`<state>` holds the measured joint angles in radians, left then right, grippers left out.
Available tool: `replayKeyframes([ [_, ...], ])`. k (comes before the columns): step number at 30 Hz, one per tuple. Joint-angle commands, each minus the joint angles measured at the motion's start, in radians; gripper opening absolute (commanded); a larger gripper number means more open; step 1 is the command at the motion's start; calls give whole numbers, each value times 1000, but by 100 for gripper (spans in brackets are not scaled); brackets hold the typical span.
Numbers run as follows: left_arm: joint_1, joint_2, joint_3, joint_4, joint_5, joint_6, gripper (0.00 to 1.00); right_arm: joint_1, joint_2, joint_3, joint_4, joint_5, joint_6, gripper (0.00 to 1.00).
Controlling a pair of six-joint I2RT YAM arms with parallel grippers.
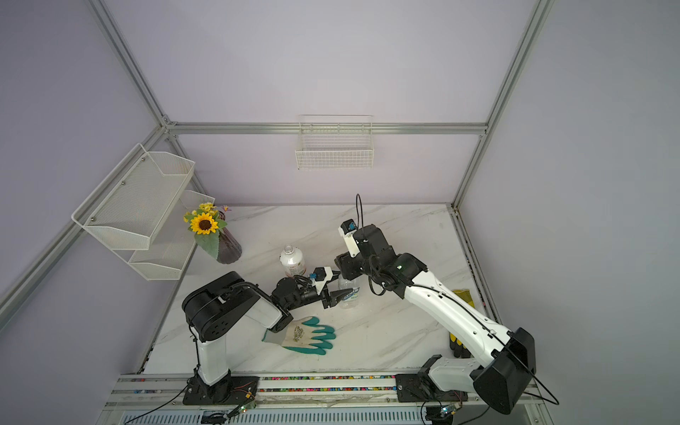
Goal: Screw on the bottle caps
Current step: Pick up the plastic bottle at the center of the board, then screw the bottle cap onto the plastic bottle.
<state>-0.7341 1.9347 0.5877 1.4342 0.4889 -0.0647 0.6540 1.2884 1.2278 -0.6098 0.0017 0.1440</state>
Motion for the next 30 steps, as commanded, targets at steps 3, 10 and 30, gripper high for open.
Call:
replayKeyframes([
  [3, 3, 12, 1, 68, 33, 28, 62, -259, -2, 14, -125, -8, 81, 64],
  [10, 3, 13, 0, 68, 31, 23, 62, -374, 164, -14, -151, 13, 115, 66],
  [30, 1, 11, -5, 68, 45, 7, 63, -418, 530, -59, -213, -34, 193, 59],
])
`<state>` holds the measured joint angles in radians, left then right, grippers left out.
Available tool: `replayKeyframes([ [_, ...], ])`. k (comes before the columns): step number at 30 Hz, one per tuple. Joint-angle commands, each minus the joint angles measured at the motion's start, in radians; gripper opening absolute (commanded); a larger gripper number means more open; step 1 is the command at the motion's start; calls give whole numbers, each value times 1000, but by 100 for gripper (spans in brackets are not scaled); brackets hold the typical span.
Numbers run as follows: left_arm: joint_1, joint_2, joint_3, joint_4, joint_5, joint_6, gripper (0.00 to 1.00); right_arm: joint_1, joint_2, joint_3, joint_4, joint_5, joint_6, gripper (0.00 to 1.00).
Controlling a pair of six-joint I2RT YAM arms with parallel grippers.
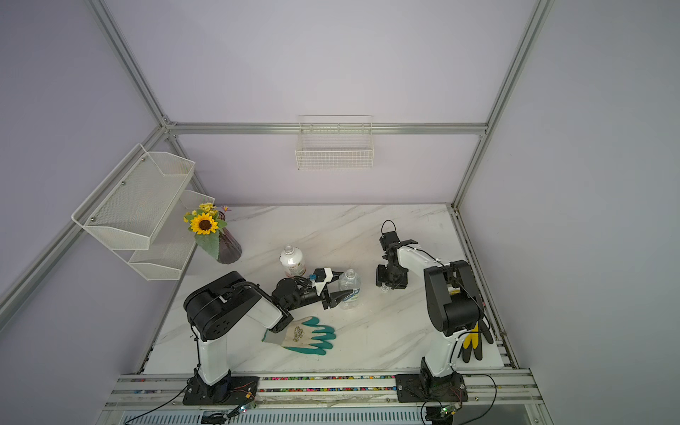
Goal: Screw on the bottle caps
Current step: Screw the bottle cap onto the plastic bottle.
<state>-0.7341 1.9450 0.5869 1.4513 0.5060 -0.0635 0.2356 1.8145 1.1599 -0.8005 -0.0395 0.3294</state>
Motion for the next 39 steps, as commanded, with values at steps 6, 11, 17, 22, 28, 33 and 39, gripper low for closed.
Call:
replayKeyframes([
  [6, 1, 6, 3, 52, 29, -1, 63, 4, 31, 13, -27, 25, 2, 50],
  [11, 1, 12, 4, 50, 29, -2, 63, 38, 28, 31, -63, 48, 13, 49],
  [17, 1, 14, 7, 50, 30, -2, 63, 51, 17, 36, -76, 47, 12, 49],
  [22, 1, 16, 7, 51, 36, -3, 63, 50, 35, 44, -71, 55, 12, 45],
  [28, 0, 19, 7, 51, 40, -6, 63, 51, 35, 45, -65, 55, 12, 43],
  [33, 1, 25, 10, 50, 42, -3, 63, 50, 37, 48, -62, 46, 12, 43],
  [39, 2, 31, 12, 51, 43, -1, 63, 51, 34, 48, -53, 38, 8, 41],
])
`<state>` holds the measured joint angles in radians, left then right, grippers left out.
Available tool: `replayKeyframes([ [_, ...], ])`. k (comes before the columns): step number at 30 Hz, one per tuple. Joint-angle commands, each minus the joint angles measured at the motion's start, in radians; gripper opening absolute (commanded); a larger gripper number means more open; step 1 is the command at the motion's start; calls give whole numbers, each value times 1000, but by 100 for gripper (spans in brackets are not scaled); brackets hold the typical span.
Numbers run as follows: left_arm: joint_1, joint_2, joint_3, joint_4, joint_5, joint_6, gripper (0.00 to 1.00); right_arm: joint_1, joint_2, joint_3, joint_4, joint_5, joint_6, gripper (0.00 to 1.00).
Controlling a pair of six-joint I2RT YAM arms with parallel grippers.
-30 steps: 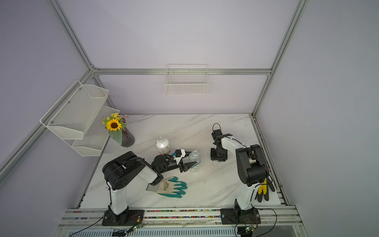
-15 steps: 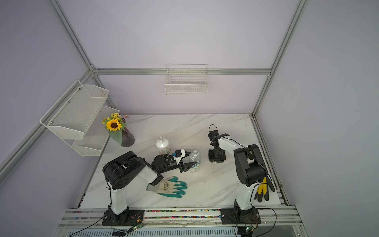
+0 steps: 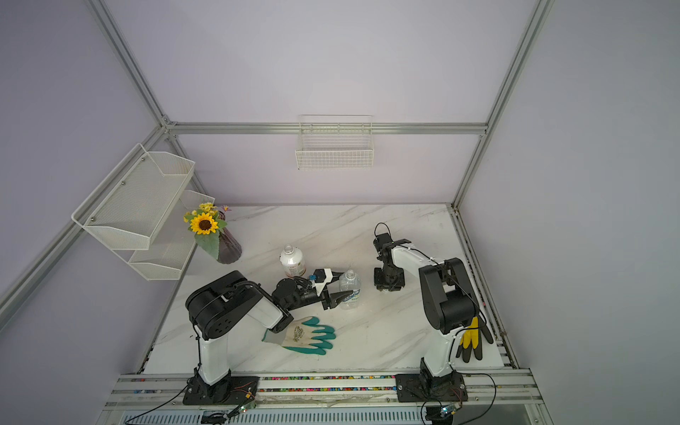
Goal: Screw on the bottle caps
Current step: Screw the bottle cap onto the plastic bottle.
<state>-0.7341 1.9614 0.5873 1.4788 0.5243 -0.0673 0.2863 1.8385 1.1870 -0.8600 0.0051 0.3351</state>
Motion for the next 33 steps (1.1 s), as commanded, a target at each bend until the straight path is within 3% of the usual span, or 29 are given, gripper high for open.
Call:
replayKeyframes([
  [1, 0, 14, 11, 23, 25, 4, 63, 0, 10, 21, 7, -5, 0, 40],
  [10, 0, 16, 11, 23, 30, 12, 63, 0, -18, 32, -12, 4, -2, 32],
  [19, 1, 27, 22, 23, 61, 18, 63, 38, -212, 113, -211, 28, 0, 31],
  [33, -19, 42, 47, 9, 66, 34, 63, 227, -338, 350, -393, -5, 81, 31],
])
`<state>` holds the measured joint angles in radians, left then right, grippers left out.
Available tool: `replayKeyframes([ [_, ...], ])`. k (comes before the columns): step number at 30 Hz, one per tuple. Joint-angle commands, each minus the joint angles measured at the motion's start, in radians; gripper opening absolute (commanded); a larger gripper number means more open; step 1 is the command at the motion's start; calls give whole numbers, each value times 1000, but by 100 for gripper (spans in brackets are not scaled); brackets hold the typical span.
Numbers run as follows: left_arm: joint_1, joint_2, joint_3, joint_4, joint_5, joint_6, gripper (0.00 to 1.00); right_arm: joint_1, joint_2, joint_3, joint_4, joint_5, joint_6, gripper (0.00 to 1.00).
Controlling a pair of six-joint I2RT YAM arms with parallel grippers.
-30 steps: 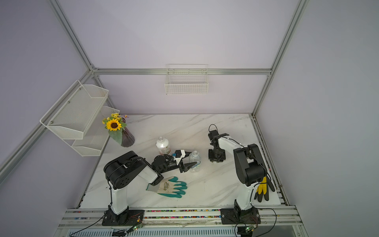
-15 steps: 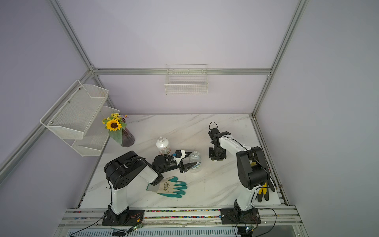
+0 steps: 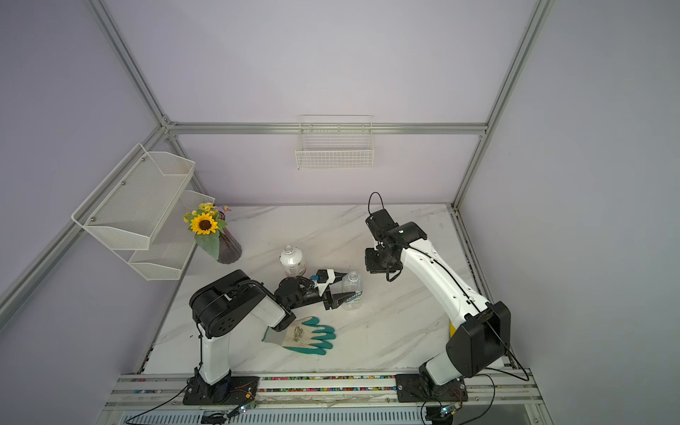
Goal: Screw on the bottle caps
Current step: Screw the bottle cap onto the plastic bottle.
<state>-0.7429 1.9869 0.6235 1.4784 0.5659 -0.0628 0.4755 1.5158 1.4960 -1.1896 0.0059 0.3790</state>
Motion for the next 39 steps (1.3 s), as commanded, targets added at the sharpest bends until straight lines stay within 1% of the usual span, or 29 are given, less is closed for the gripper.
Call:
replayKeyframes([
  [1, -12, 15, 11, 4, 21, 31, 63, 52, -14, 52, -67, -6, 43, 31],
  [4, -12, 15, 10, 0, 12, 35, 63, 103, 8, 130, -134, 46, 68, 31],
  [6, -13, 18, 16, 0, 13, 31, 63, 130, 15, 174, -150, 47, 74, 31],
  [15, -16, 13, 10, -4, 9, 40, 63, 197, 59, 192, -181, 23, 63, 31],
  [39, -26, 17, 19, -10, 12, 41, 63, 228, 109, 175, -162, 7, 28, 31],
])
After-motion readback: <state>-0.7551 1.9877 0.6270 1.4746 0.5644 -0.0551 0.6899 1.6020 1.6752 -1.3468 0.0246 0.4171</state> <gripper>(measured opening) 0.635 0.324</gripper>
